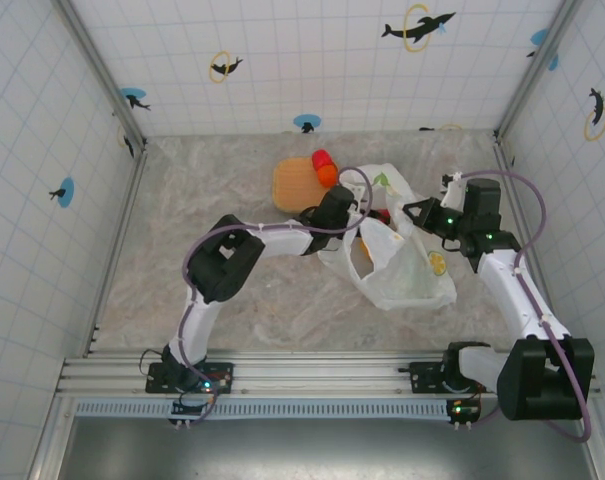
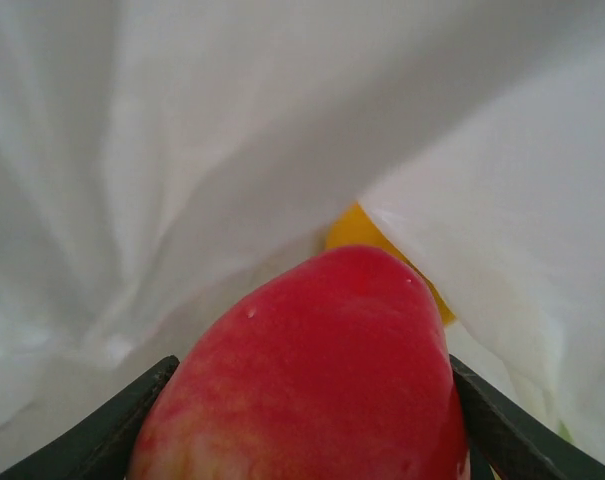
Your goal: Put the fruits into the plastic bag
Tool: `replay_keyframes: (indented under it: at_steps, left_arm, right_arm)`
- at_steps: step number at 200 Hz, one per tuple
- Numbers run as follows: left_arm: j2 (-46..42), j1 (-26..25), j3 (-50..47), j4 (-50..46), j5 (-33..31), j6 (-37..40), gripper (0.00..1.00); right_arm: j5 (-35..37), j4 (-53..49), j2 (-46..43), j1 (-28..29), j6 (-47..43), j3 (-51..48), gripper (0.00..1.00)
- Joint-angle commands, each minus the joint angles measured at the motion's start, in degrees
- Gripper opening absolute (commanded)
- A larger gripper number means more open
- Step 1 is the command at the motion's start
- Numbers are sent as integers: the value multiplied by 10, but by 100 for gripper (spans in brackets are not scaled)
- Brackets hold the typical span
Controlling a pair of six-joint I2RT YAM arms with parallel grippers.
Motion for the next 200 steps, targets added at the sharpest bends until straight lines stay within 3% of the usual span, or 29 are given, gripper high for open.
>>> replay_keyframes:
  at_steps: [1, 94, 200]
  left_arm:
    - [23, -7, 39, 36, -11, -53, 57]
    - [-5, -5, 44, -15, -28, 17, 82]
    - [-89, 8, -51, -23, -19, 66, 98]
  right_arm:
    - [1, 9, -13, -3, -3, -6, 0]
    - [-5, -1, -16, -22, -14, -6, 0]
    - [-11, -12, -18, -42, -25, -8, 0]
